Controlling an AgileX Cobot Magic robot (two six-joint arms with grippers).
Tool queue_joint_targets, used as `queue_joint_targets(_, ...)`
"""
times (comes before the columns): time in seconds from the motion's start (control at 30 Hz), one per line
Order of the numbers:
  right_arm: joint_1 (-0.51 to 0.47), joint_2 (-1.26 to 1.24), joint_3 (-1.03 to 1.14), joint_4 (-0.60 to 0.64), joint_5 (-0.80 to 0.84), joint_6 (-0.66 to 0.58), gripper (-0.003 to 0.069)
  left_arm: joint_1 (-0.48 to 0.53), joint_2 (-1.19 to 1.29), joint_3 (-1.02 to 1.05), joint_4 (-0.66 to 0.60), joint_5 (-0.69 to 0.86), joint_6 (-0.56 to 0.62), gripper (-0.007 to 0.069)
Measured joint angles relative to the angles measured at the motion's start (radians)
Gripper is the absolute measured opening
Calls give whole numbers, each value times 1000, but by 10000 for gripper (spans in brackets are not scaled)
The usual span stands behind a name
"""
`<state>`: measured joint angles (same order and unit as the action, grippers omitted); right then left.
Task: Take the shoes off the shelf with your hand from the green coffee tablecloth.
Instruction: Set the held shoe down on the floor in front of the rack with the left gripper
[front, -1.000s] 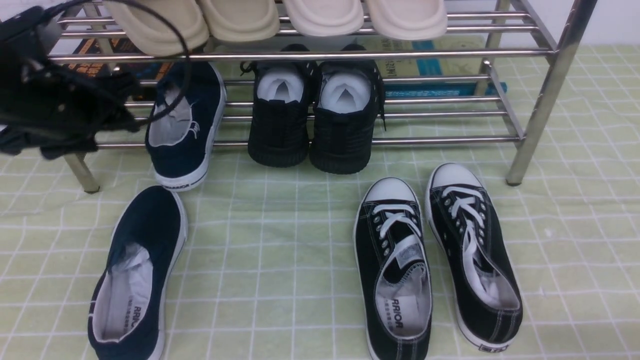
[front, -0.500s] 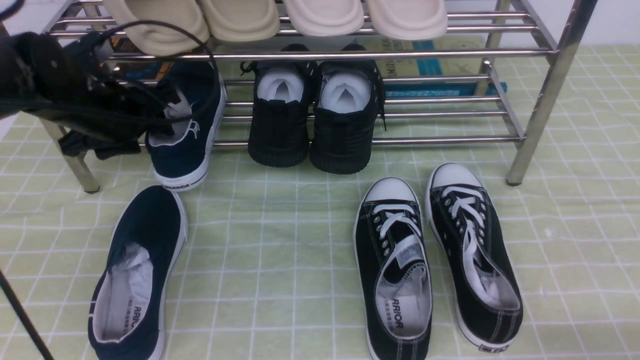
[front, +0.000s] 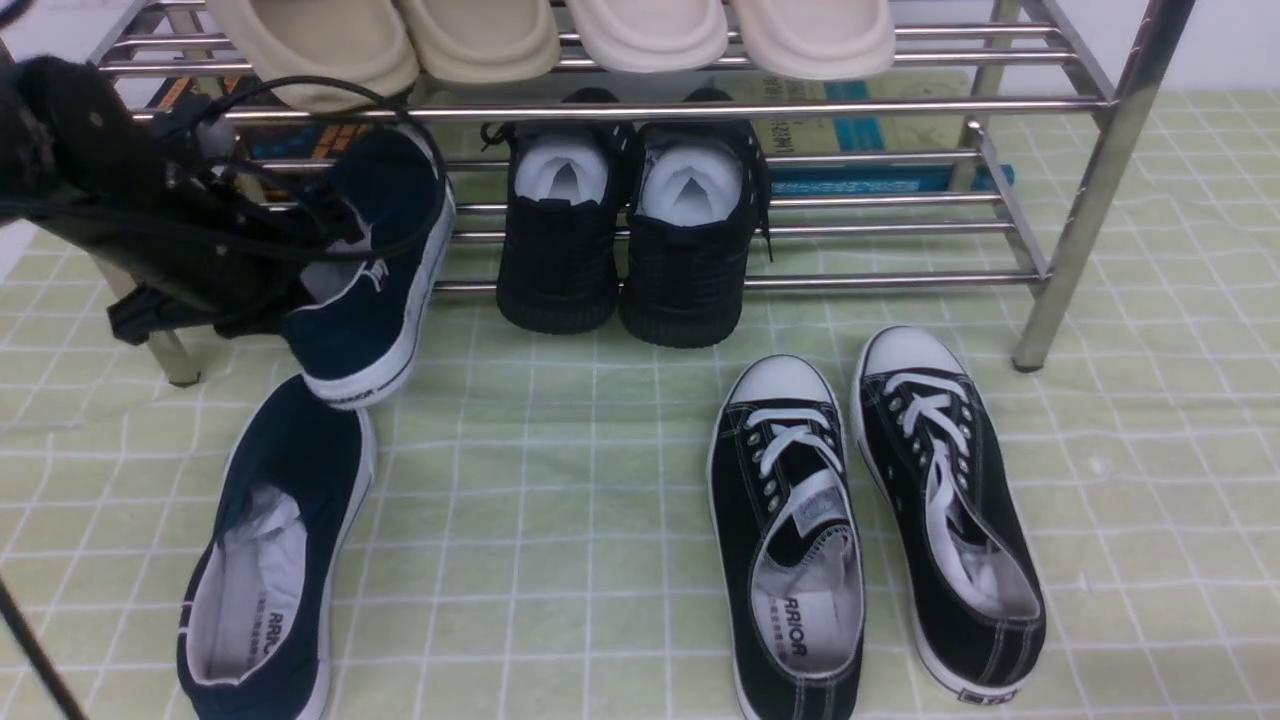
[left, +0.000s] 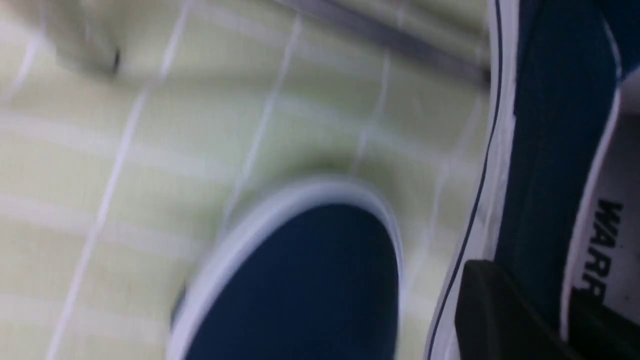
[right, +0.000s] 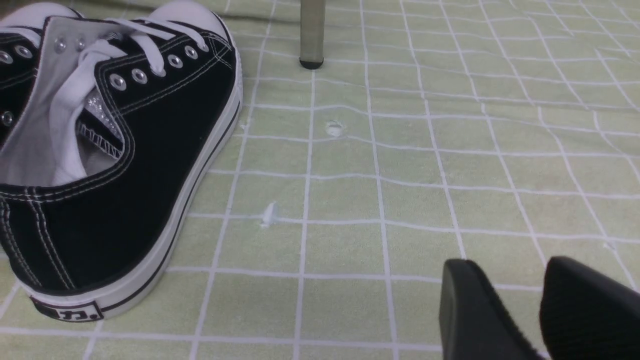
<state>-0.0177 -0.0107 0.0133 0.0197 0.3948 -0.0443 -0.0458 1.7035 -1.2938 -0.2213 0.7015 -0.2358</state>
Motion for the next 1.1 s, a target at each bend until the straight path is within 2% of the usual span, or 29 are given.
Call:
queue_joint_targets(0.23, 0, 0, 0, 0, 0, 0, 237, -60, -116, 0, 8, 219, 1, 25)
queue_joint_targets(0.27, 0, 0, 0, 0, 0, 0, 237, -108, -139, 0, 21, 256, -12, 25)
queue_joint_targets(0.37, 0, 0, 0, 0, 0, 0, 237, -161, -149, 0, 46, 278, -54, 25)
queue_joint_targets(0.5, 0, 0, 0, 0, 0, 0, 237, -301, -150, 0, 197, 312, -216, 25)
queue_joint_targets(0.53, 0, 0, 0, 0, 0, 0, 237, -306, -150, 0, 205, 317, -230, 25)
queue_joint_targets(0.63, 0, 0, 0, 0, 0, 0, 237, -383, -152, 0, 348, 378, -345, 25)
queue_joint_targets(0.77, 0, 0, 0, 0, 0, 0, 237, -428, -159, 0, 428, 448, -419, 25)
queue_joint_targets(0.93, 0, 0, 0, 0, 0, 0, 237, -459, -162, 6, 437, 472, -444, 25)
queue_joint_targets(1.1, 0, 0, 0, 0, 0, 0, 237, -498, -169, 104, 448, 387, -537, 25)
